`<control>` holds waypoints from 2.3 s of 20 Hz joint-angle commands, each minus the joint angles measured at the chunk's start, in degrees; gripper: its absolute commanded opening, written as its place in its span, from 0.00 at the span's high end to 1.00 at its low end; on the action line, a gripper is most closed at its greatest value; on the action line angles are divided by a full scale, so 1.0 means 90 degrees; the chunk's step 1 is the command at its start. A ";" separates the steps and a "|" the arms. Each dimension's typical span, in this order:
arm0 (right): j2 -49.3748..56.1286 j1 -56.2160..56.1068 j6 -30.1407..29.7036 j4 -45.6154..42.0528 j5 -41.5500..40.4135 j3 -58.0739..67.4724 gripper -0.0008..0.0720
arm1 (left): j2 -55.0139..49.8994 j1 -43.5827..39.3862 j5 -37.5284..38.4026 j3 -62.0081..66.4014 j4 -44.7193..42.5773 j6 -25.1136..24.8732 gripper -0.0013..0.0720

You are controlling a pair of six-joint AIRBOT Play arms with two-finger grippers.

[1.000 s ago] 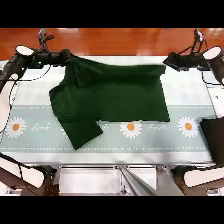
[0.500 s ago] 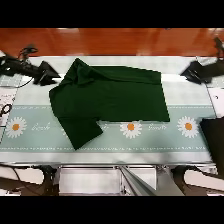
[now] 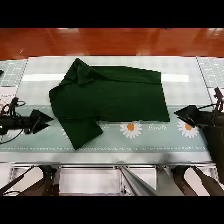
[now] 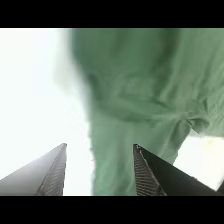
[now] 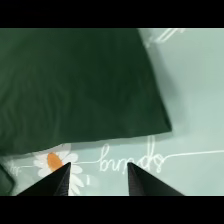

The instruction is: Fold the shirts.

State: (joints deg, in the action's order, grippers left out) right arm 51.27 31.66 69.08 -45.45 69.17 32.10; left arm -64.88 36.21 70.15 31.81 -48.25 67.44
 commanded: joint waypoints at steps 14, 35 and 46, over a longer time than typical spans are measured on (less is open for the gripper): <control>-0.0238 0.0080 -0.0449 0.0780 -0.0192 -0.0413 0.41 | -0.1059 -0.1299 -0.1821 -0.0017 0.1413 0.0041 0.30; 0.2181 0.0430 -0.0032 -0.0010 -0.0746 -0.0308 0.42 | -0.1192 -0.1644 -0.1579 0.0255 0.1292 0.0107 0.95; 0.3407 -0.1336 -0.0032 0.0274 -0.0680 0.1290 0.96 | -0.1192 -0.1644 -0.1637 0.0255 0.1292 0.0104 0.95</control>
State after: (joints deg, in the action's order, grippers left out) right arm 79.75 22.92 70.35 -44.25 60.47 40.53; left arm -75.57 21.43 55.70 34.04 -36.60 68.40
